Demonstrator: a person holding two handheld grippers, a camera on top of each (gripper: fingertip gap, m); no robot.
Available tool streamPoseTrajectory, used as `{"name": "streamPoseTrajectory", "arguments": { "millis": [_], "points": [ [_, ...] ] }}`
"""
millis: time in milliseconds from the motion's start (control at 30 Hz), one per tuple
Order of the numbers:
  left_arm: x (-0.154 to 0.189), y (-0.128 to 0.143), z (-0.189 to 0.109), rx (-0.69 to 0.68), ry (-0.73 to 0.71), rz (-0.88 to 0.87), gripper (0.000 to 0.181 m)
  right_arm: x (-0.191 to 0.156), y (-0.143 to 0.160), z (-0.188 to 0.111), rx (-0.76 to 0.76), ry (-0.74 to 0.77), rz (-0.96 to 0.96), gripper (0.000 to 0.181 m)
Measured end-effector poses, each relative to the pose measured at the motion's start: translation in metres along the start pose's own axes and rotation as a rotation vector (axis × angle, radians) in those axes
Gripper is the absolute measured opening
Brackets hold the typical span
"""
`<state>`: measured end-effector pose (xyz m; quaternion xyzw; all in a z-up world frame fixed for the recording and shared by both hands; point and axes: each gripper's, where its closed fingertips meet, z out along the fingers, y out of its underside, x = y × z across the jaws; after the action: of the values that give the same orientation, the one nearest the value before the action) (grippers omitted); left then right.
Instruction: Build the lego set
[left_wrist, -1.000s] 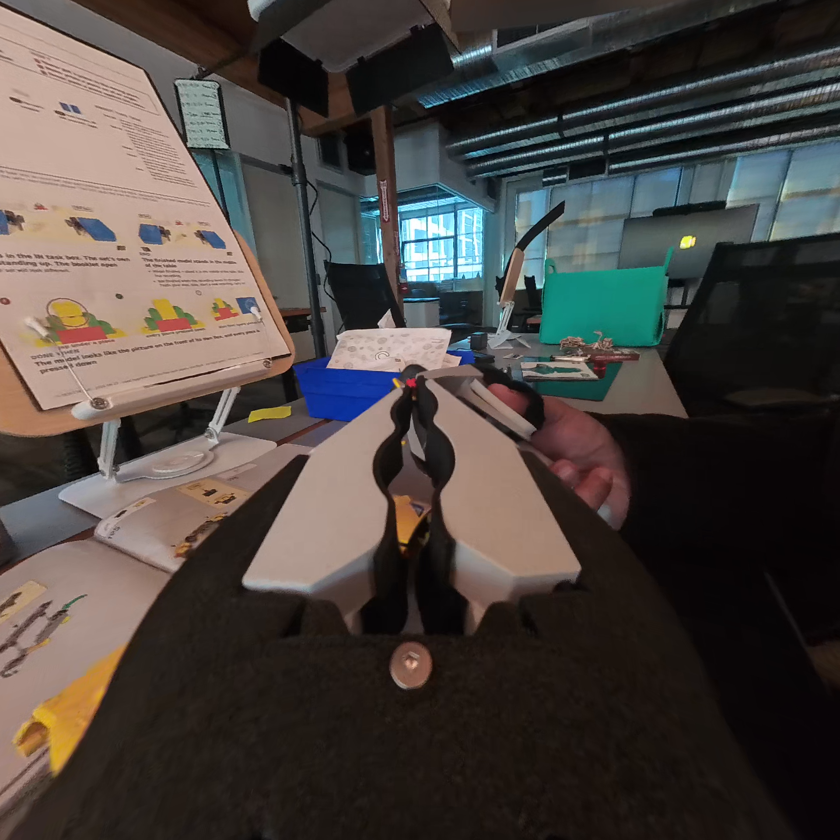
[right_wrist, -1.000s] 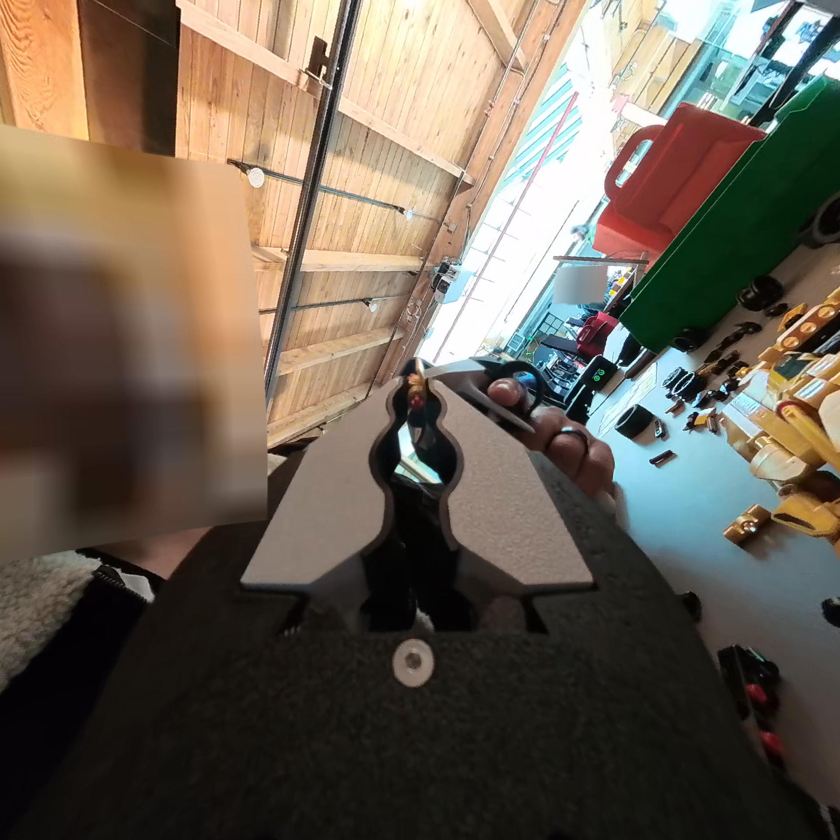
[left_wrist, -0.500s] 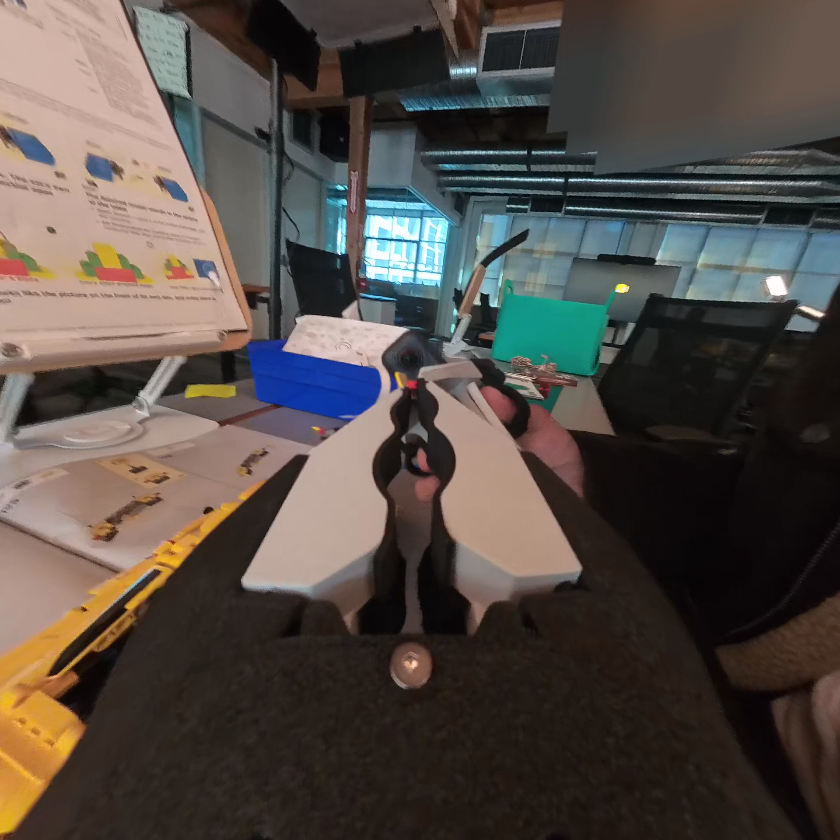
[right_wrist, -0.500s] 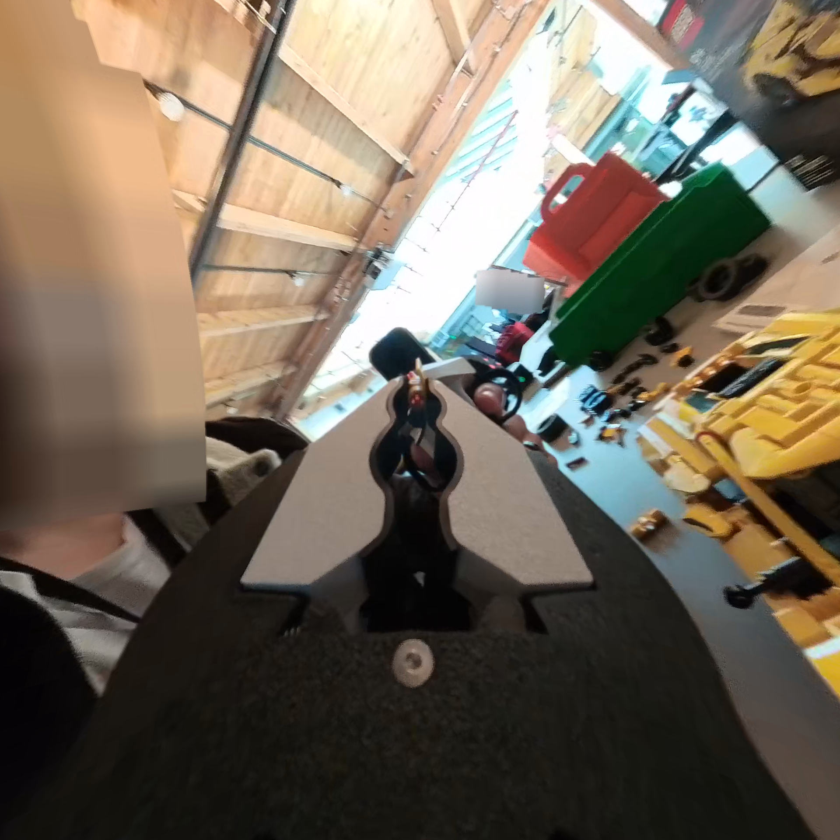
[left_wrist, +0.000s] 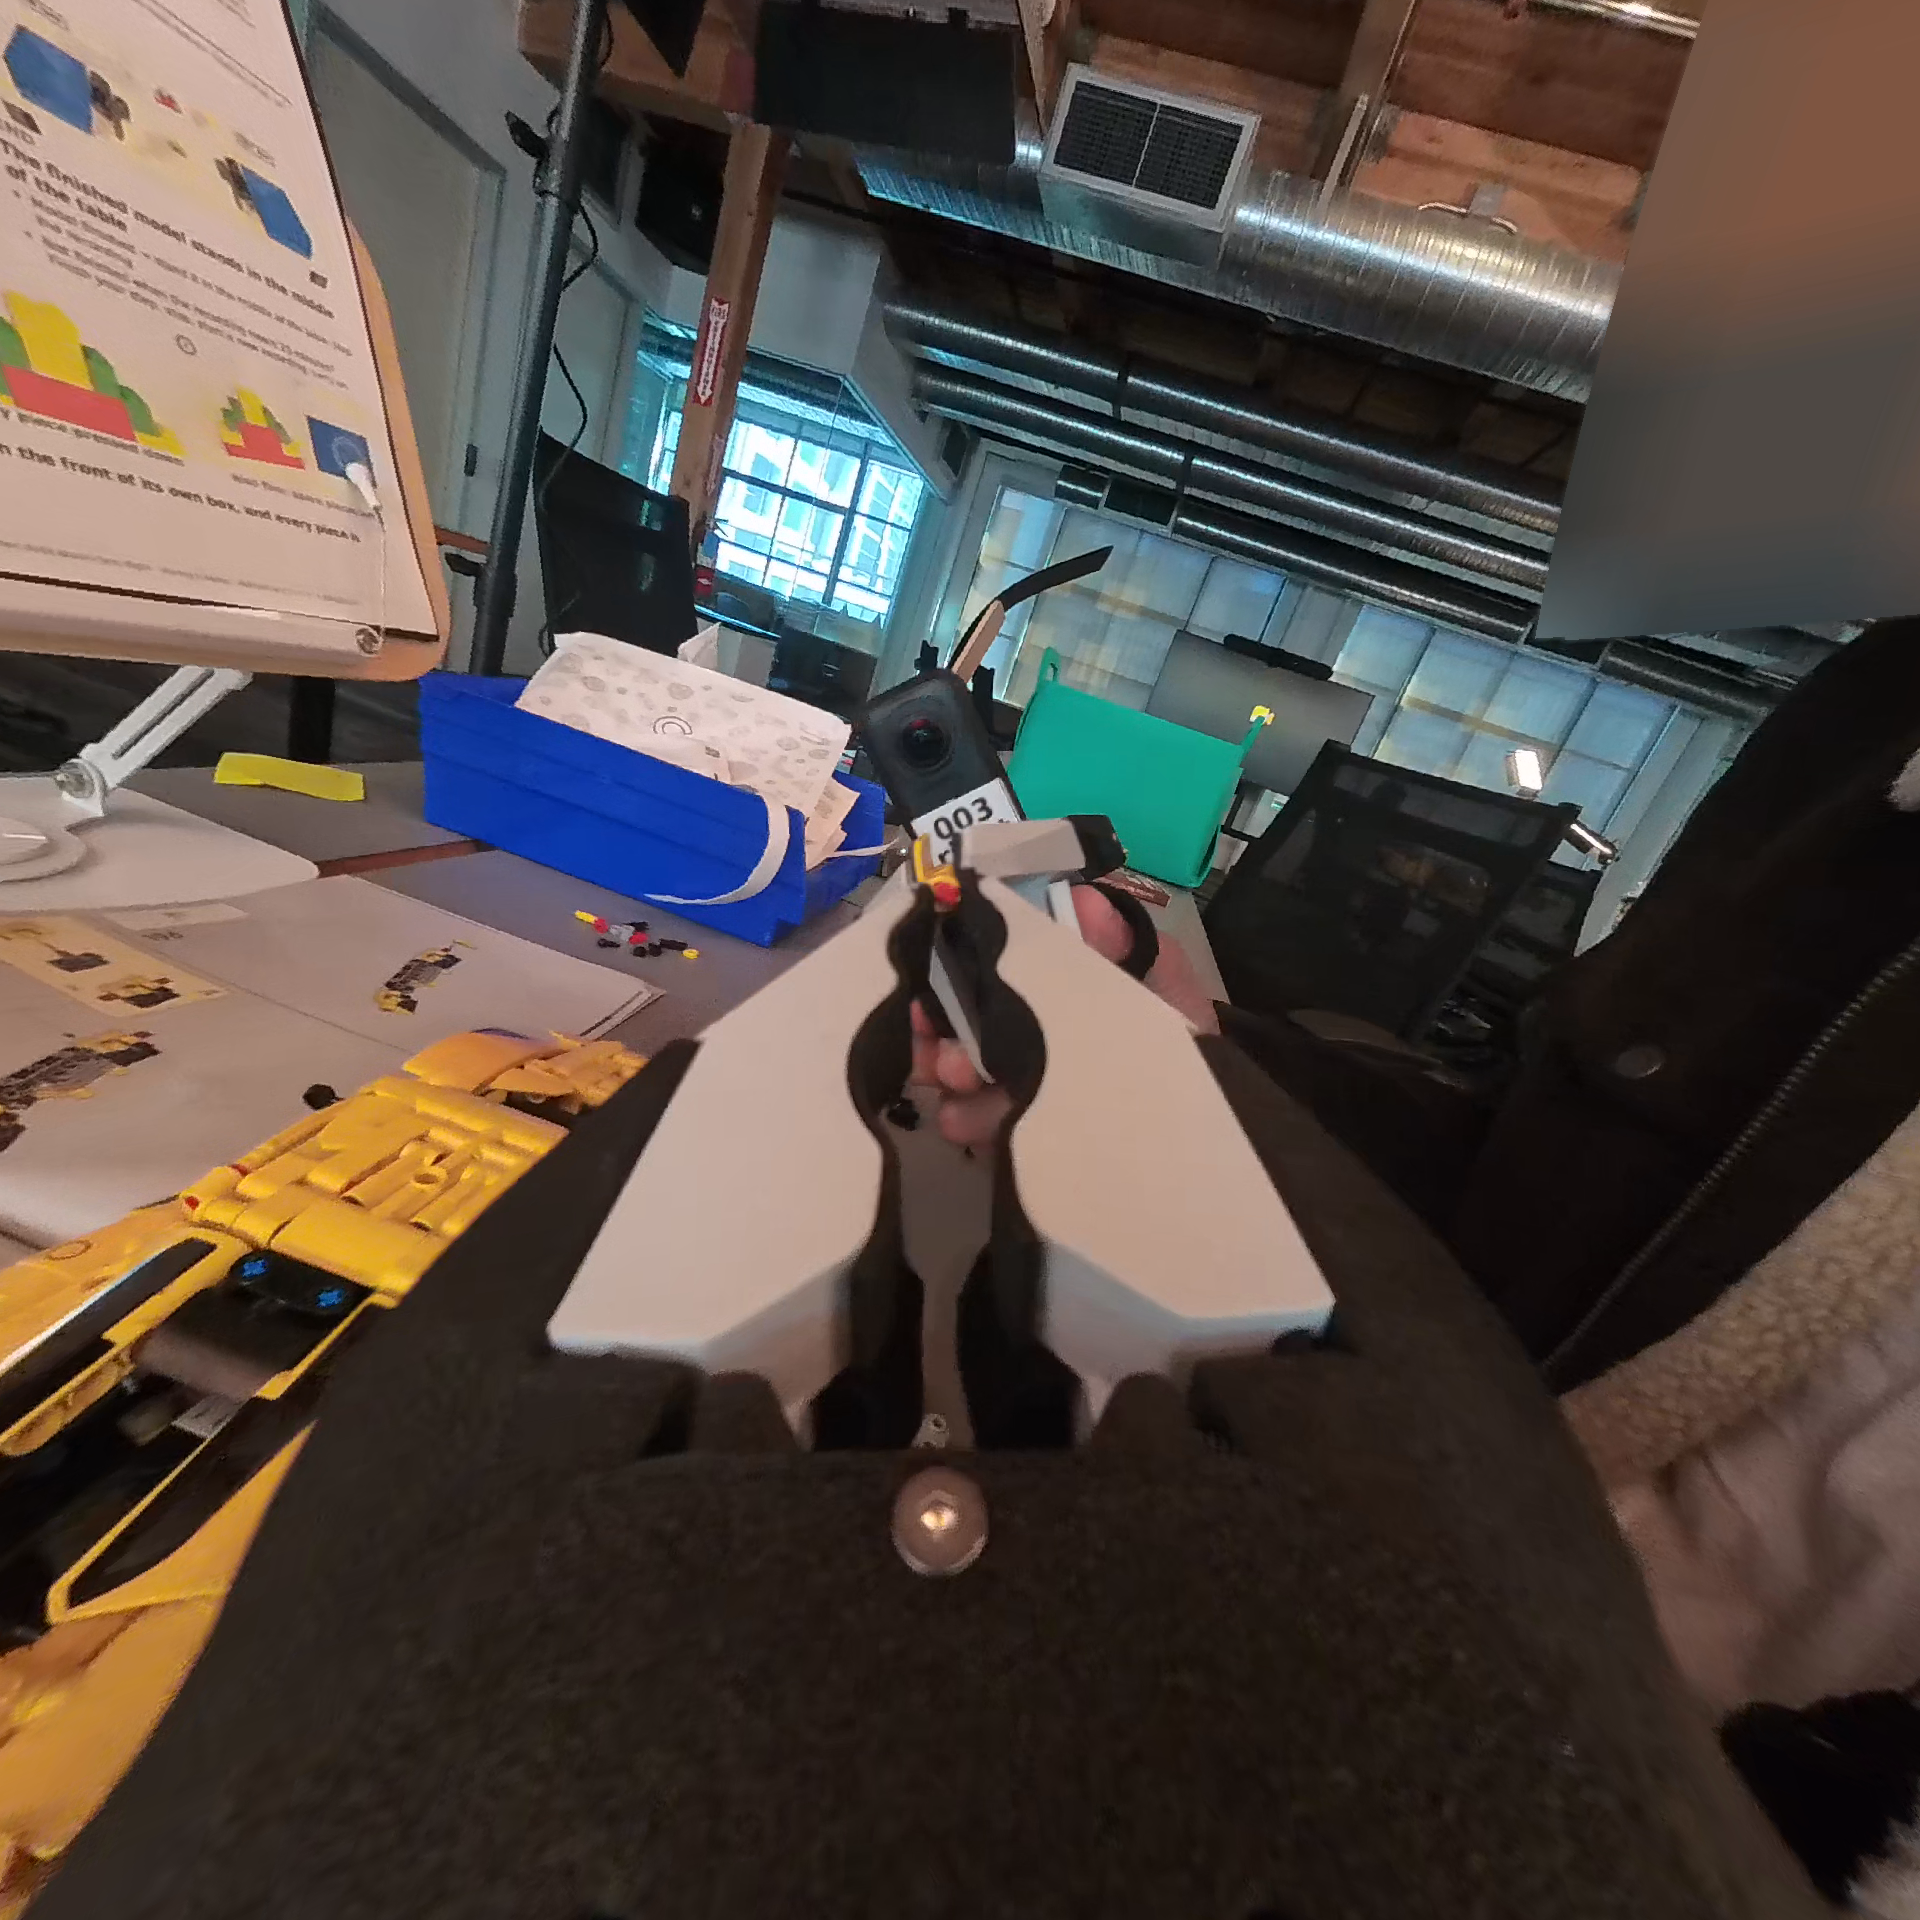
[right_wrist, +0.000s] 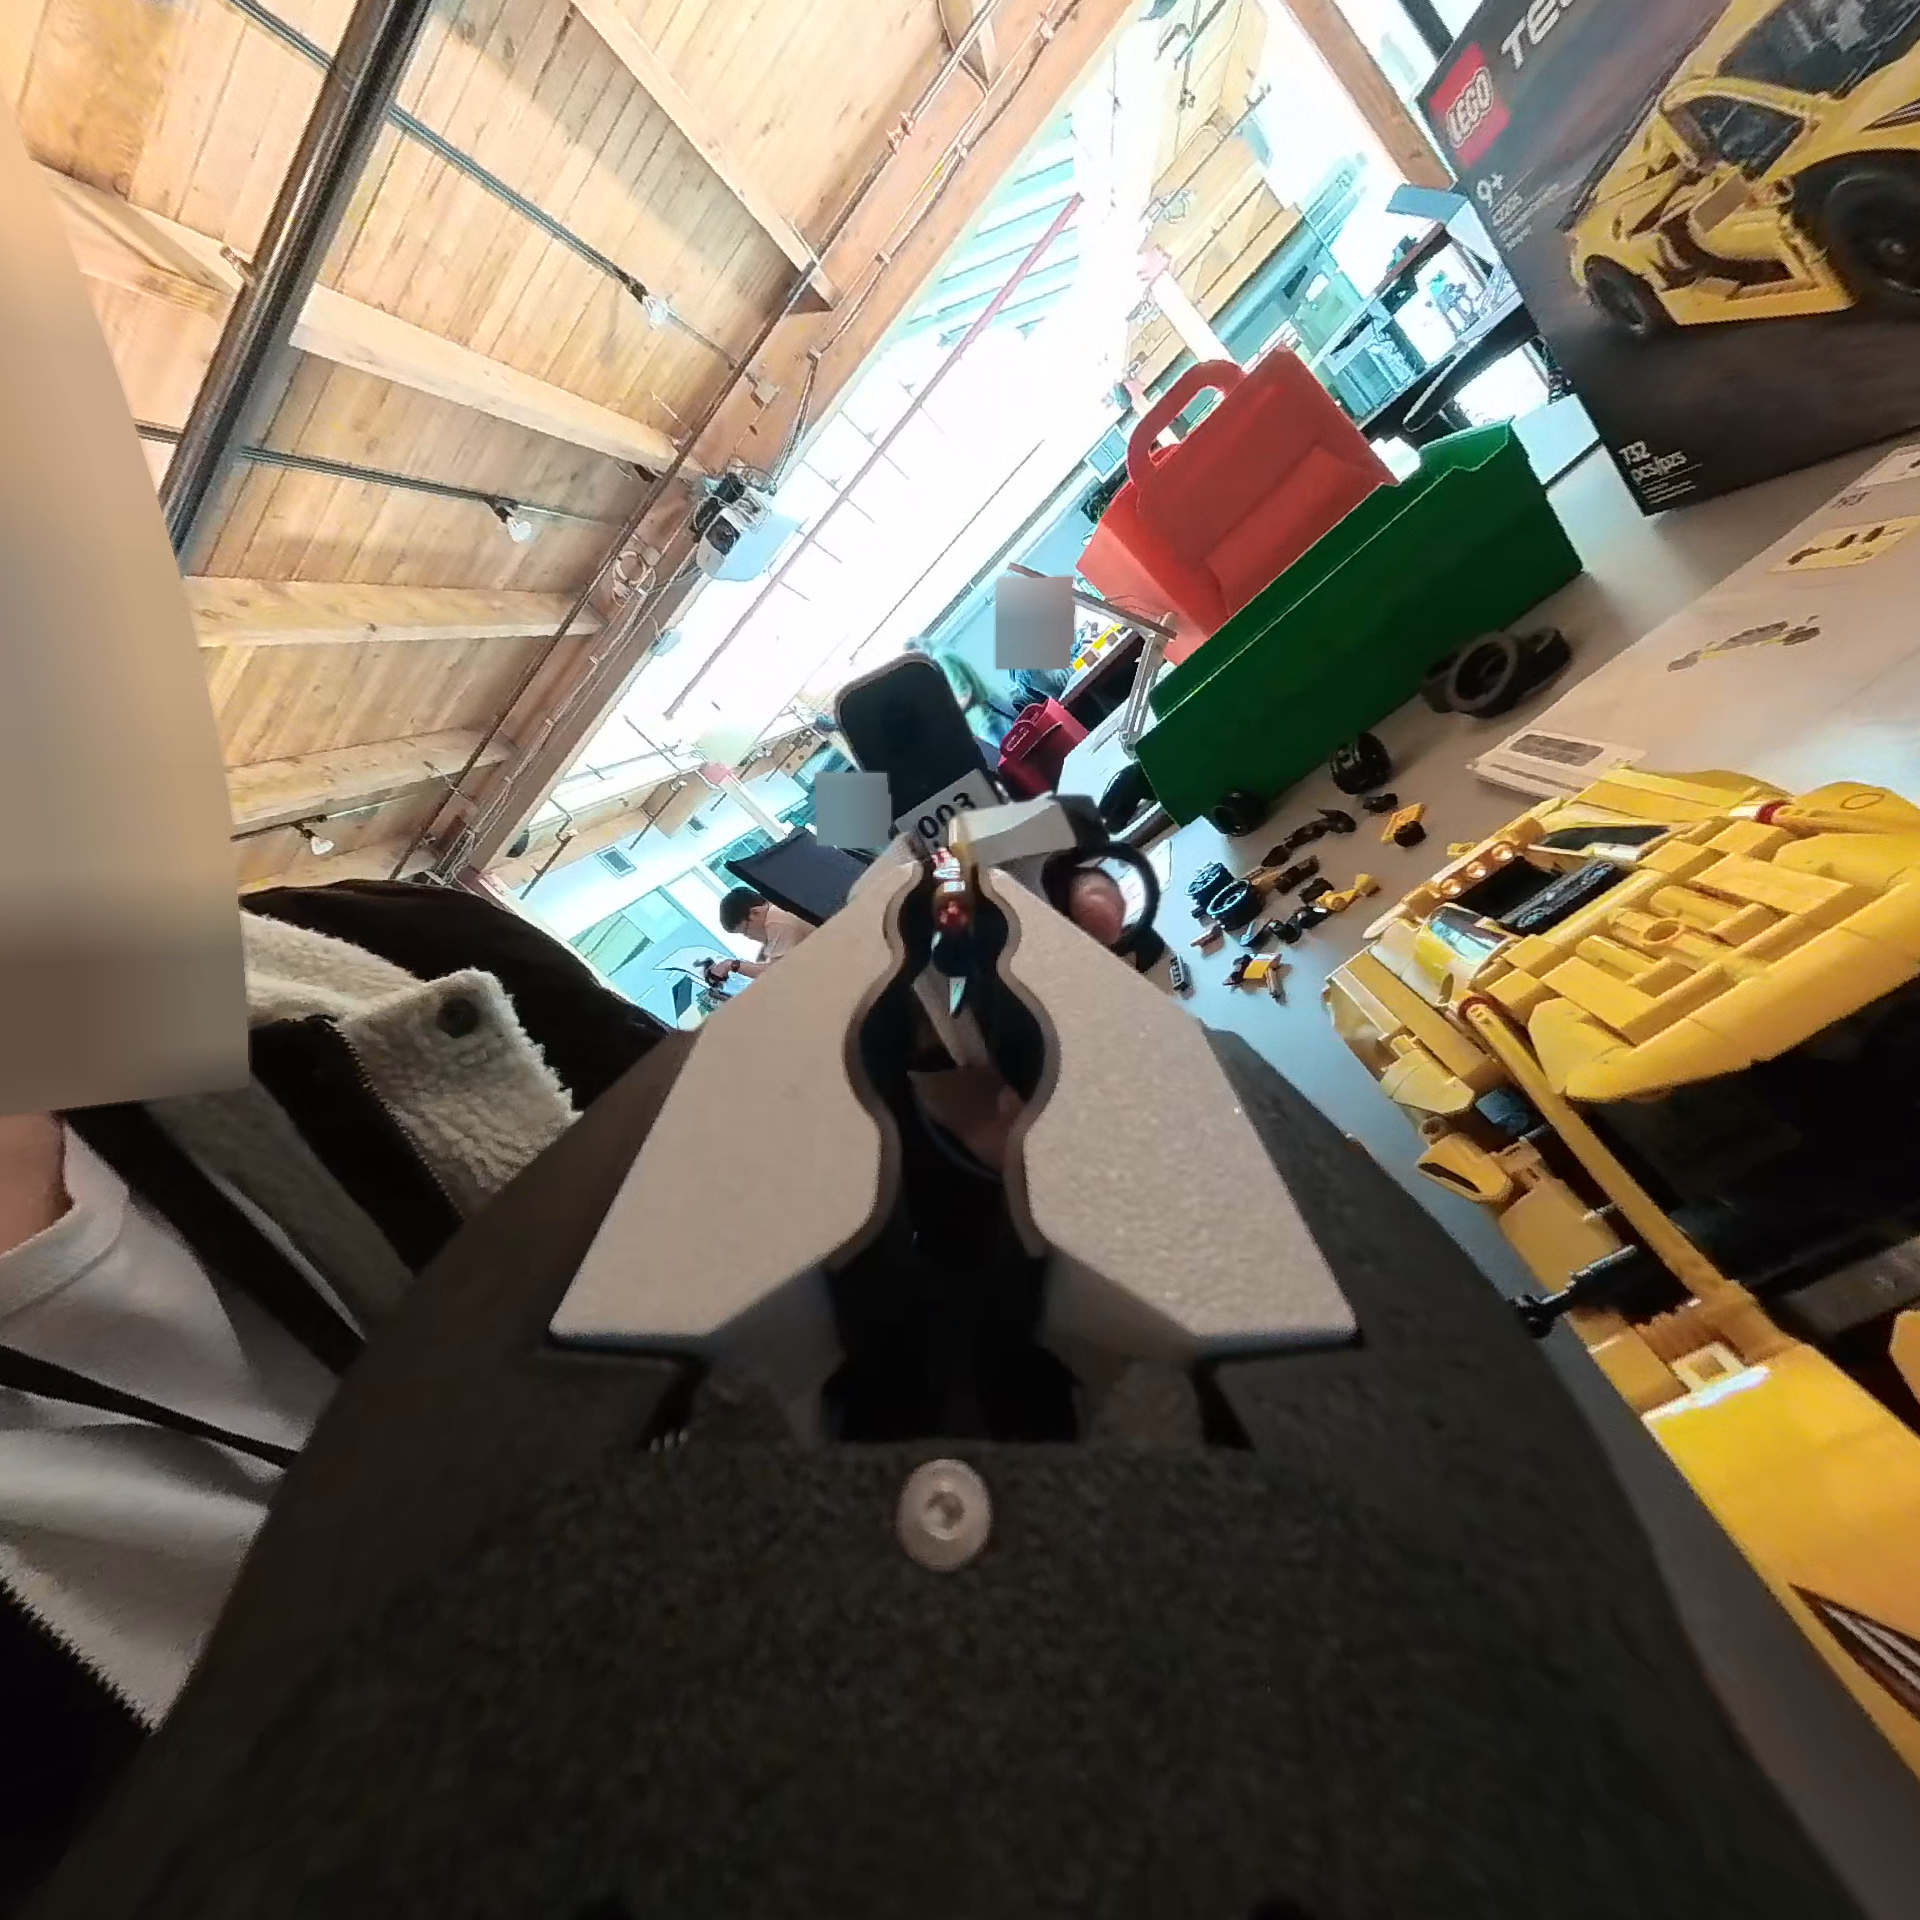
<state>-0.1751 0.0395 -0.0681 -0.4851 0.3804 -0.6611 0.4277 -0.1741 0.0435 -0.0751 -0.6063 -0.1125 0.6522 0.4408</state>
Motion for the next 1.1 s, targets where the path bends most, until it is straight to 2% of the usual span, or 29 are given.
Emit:
{"name": "streamPoseTrajectory", "arguments": {
  "millis": [333, 467, 767, 1100],
  "points": [
    [0.0008, 0.0025, -0.0009, 0.015, 0.011, -0.014, 0.003, -0.0011, 0.0026, -0.0005, -0.011, -0.008, 0.010, 0.005],
    [-0.0038, 0.0060, -0.0010, -0.002, -0.034, 0.025, 0.003, 0.0054, 0.0035, -0.0011, -0.017, 0.038, -0.005, 0.005],
    [0.0019, 0.0029, -0.0004, 0.038, -0.013, 0.013, 0.003, -0.0017, 0.0033, 0.0002, 0.010, -0.031, 0.050, 0.005],
    [0.0031, 0.0001, 0.0028, 0.076, -0.058, 0.055, 0.003, -0.0040, -0.0004, 0.0000, 0.054, -0.080, 0.113, 0.006]
  ]
}}
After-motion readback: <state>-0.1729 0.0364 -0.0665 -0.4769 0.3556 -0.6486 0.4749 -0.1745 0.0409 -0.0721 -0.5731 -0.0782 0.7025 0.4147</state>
